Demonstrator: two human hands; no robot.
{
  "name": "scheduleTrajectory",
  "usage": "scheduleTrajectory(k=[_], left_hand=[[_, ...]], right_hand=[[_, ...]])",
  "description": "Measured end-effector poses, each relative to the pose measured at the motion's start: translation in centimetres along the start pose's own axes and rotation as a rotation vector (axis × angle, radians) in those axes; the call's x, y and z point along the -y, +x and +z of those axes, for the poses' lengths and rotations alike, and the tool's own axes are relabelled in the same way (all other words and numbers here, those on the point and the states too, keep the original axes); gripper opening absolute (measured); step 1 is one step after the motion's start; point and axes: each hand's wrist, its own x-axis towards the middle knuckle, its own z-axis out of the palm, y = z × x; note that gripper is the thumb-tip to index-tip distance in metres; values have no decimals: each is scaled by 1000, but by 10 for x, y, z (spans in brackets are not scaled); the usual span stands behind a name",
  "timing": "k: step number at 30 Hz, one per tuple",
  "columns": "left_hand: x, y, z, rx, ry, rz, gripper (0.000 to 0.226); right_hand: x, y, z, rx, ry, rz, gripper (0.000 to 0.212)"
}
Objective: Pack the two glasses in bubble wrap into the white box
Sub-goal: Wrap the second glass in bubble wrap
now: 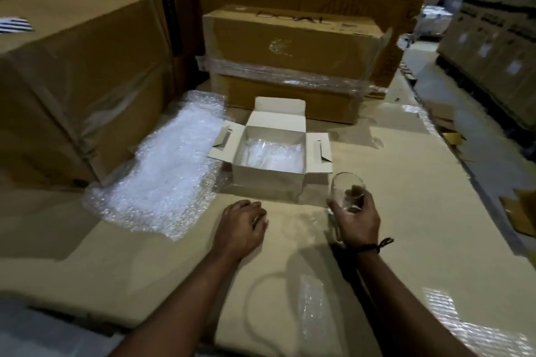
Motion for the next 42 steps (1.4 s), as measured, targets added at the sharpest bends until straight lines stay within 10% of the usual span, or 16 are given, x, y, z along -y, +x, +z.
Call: scheduleTrajectory(k=[11, 18, 24, 28, 32, 42], left_hand=[[87, 5, -78, -415, 94, -269, 32], [133, 39, -109, -221, 191, -432, 48], [153, 54, -127, -314, 111, -447, 15], [150, 46, -136, -366, 46, -372, 17], [158, 37, -141, -63, 190, -375, 25], [167, 62, -143, 76, 375, -234, 43]], right_hand=[[38, -44, 138, 353, 6, -12, 42], [35, -41, 150, 335, -79, 53, 40], [37, -102, 141, 74, -64, 38, 35], [54, -135, 166, 374, -288, -256, 33], [67, -121, 212, 669, -587, -365, 65], [56, -117, 237, 692, -924, -339, 69]])
